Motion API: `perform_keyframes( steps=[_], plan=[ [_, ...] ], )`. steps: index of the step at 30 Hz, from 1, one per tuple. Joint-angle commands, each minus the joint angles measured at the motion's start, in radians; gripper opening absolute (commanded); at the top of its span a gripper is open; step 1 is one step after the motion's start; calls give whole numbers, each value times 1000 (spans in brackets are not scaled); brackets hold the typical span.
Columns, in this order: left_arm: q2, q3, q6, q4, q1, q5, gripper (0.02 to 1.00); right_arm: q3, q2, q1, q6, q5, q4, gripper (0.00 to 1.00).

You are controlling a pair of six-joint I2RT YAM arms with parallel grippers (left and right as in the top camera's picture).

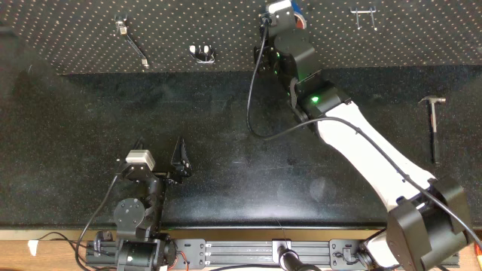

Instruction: Place Tools Onto Pegboard

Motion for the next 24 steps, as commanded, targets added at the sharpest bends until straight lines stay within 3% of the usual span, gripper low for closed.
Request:
perform_keyframes(
  steps=[1, 6, 8, 12, 15, 24],
  plan=[
    [-7, -2, 6, -6, -3, -15, 996, 5, 56, -11, -17, 14, 50, 75],
    [-7, -2, 6, -6, -3, -15, 1000, 5, 74, -12, -16, 14, 50, 77],
    [-7, -2, 6, -6, -3, -15, 996, 5, 74, -11, -16, 11, 49, 213],
    [-7, -2, 6, -6, -3, -15, 996, 5, 73, -11, -16, 1, 36, 246],
    [-7, -2, 6, -6, -3, -15, 996, 5, 61, -11, -16, -50, -1, 264],
    [-7, -2, 6, -6, -3, -15, 996, 5, -48, -11, -22, -56, -219, 349]
  ],
)
